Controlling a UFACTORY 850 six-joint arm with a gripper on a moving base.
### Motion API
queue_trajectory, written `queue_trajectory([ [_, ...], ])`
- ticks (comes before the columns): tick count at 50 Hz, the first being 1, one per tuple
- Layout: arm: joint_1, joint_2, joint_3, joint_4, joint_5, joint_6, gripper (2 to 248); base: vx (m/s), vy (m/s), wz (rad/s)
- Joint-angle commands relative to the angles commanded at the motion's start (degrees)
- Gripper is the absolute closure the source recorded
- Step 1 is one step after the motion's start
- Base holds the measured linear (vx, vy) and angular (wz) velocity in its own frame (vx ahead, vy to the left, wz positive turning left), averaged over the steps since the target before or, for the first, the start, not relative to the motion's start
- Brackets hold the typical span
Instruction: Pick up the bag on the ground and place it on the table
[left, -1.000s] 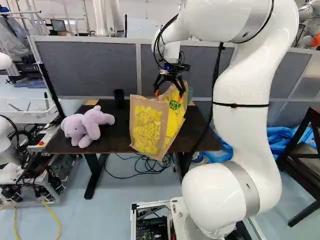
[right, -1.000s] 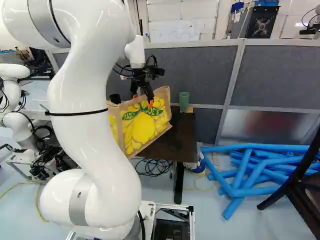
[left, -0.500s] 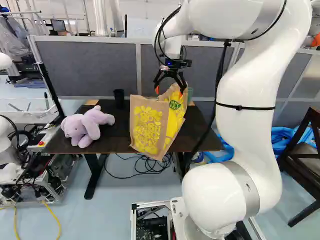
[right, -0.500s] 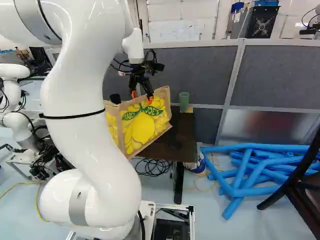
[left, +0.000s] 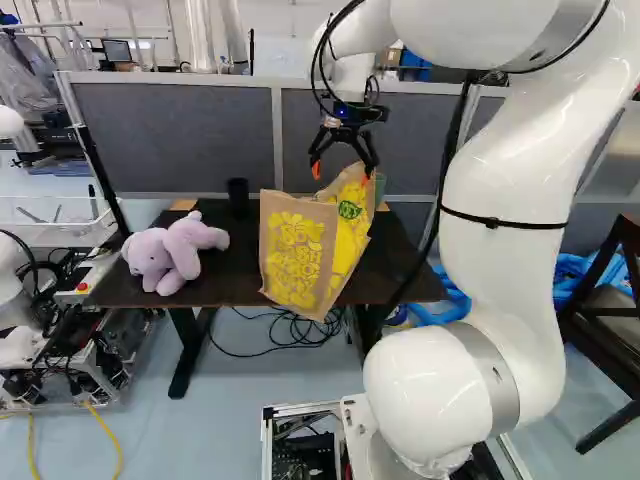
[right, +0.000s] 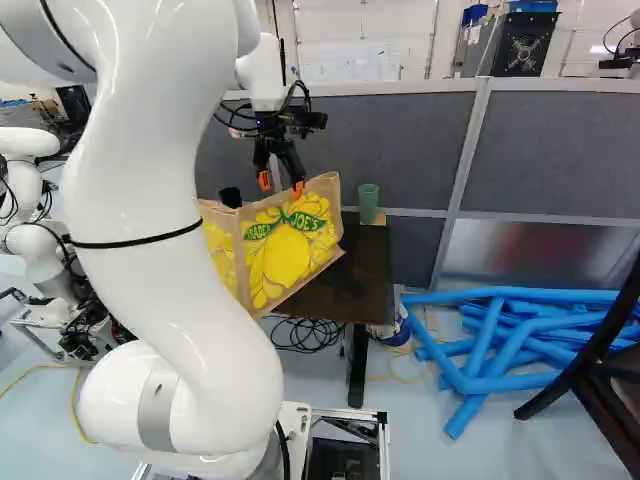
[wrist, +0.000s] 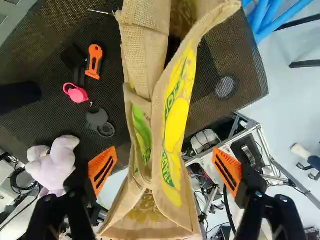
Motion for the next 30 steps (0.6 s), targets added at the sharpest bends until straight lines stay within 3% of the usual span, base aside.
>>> queue_trajectory([
  [30,-0.09,3.16,-2.31,0.00,-6.64,0.00,3,0.000,0.000,0.000],
])
